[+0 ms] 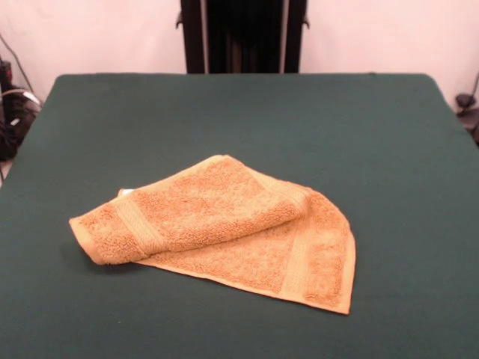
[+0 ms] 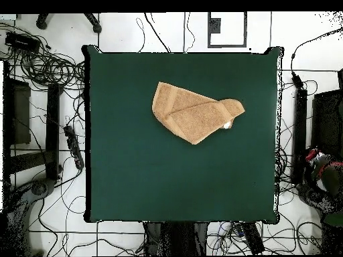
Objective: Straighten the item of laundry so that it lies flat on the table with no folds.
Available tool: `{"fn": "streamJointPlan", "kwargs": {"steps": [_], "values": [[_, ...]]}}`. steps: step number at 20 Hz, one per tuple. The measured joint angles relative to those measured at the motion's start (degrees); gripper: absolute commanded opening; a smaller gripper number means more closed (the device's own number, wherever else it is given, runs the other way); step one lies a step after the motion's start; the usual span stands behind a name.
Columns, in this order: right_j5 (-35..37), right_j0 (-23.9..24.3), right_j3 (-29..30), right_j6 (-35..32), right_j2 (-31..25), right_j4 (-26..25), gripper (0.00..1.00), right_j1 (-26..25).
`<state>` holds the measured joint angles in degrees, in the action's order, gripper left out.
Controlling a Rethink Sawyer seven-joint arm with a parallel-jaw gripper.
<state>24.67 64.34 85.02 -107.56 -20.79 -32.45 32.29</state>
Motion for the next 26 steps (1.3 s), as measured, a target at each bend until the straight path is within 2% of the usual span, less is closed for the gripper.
{"fn": "streamJointPlan", "kwargs": {"steps": [17,26], "values": [[0.0,-1.3,0.69,0.0,-0.64,-0.02,1.0,0.27],[0.35,-3.56,1.1,0.0,-0.64,-0.02,1.0,1.25]]}}
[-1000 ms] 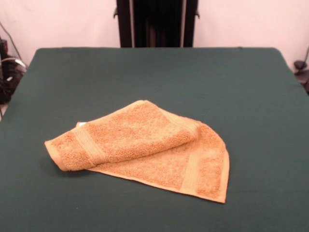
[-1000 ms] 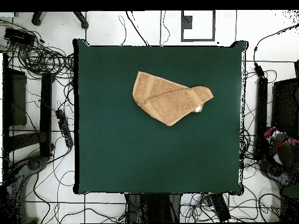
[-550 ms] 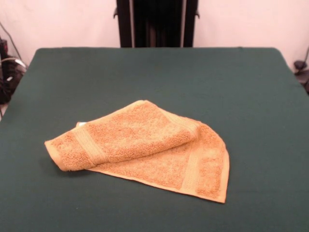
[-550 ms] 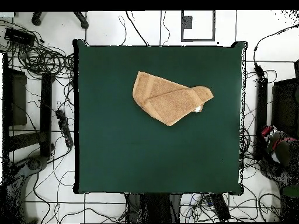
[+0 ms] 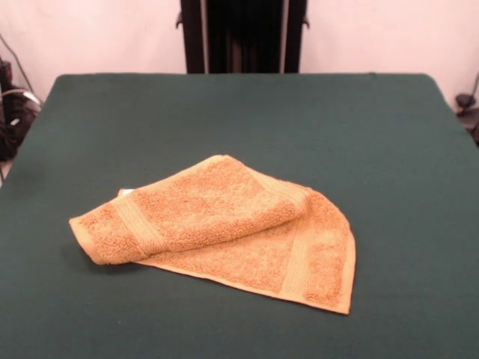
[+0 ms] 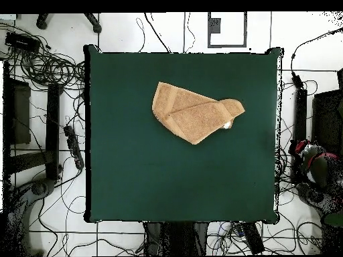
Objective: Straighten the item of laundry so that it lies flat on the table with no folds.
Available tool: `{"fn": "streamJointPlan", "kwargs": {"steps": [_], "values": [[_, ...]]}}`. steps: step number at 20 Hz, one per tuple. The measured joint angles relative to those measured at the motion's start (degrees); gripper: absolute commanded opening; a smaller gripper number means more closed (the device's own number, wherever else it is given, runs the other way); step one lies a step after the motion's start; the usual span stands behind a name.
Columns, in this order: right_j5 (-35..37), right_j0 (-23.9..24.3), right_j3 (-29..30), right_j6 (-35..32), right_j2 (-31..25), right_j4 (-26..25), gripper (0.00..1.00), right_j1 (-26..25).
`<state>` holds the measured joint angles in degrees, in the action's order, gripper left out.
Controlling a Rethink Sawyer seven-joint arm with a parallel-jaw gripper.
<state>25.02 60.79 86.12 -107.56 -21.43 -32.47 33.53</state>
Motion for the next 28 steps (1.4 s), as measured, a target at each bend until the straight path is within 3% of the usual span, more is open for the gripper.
{"fn": "streamJointPlan", "kwargs": {"steps": [28], "values": [[1.72,-9.71,3.84,0.0,2.0,0.01,1.0,4.6]]}}
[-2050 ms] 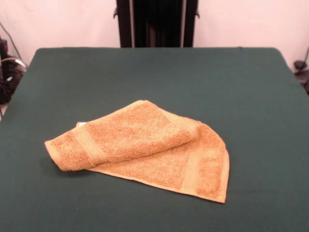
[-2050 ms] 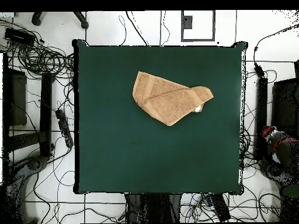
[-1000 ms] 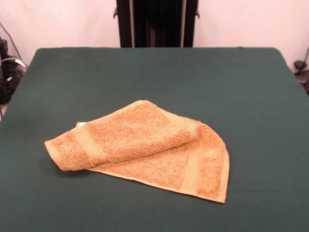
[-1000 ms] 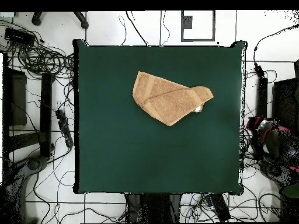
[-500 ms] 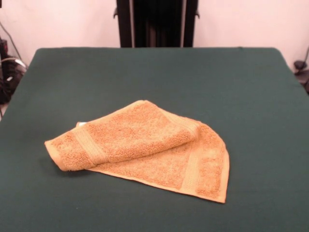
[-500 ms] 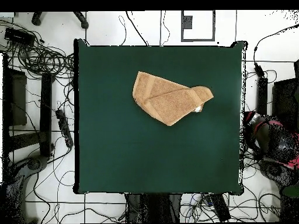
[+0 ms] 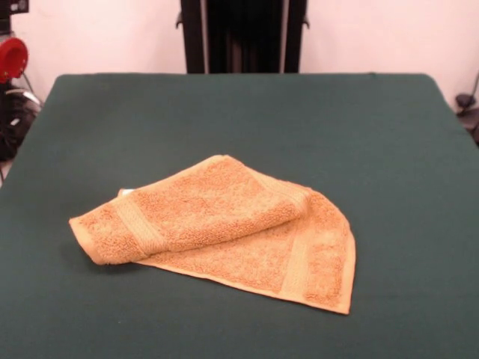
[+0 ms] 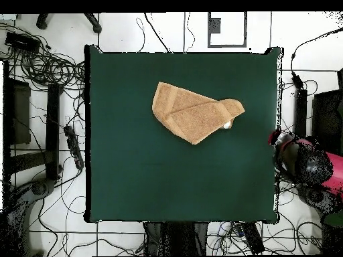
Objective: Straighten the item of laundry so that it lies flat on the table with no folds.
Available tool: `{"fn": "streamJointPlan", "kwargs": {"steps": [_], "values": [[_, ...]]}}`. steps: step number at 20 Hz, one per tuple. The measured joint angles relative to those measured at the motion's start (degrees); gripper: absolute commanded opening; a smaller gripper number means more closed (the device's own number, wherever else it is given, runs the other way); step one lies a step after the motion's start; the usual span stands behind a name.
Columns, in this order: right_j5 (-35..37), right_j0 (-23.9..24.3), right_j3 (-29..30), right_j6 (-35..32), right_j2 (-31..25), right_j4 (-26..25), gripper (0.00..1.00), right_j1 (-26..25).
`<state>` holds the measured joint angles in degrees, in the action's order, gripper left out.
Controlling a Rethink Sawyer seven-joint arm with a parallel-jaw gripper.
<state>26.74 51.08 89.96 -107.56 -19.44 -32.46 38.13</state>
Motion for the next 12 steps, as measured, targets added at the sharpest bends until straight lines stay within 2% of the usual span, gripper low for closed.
{"fn": "streamJointPlan", "kwargs": {"steps": [12], "values": [[-1.71,-4.36,3.06,0.0,3.87,0.04,1.0,-0.22]]}}
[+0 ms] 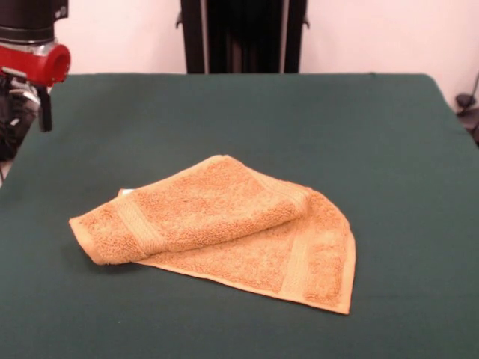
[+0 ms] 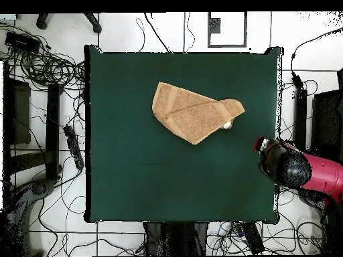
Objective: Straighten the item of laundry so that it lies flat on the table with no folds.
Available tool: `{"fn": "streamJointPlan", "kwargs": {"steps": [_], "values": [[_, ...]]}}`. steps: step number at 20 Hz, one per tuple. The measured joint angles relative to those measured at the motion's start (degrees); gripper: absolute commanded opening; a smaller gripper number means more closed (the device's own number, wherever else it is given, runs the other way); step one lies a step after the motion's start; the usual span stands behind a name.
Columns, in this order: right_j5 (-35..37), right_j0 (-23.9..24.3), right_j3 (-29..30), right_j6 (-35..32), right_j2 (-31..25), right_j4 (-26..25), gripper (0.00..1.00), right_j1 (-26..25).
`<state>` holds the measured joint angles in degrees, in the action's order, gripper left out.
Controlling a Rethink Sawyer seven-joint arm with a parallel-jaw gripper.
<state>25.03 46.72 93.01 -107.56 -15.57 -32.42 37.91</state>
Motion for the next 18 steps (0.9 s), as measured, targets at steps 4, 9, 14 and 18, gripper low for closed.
{"fn": "streamJointPlan", "kwargs": {"steps": [4,9,14,18], "values": [[-2.31,-0.24,0.9,0.0,0.79,0.0,1.0,-0.16],[-3.86,0.25,1.0,0.0,1.14,0.06,1.0,-0.78],[-5.65,2.18,0.35,0.0,1.13,0.05,1.0,-4.61],[-6.36,3.51,-0.09,0.0,1.14,0.04,1.0,-7.61]]}}
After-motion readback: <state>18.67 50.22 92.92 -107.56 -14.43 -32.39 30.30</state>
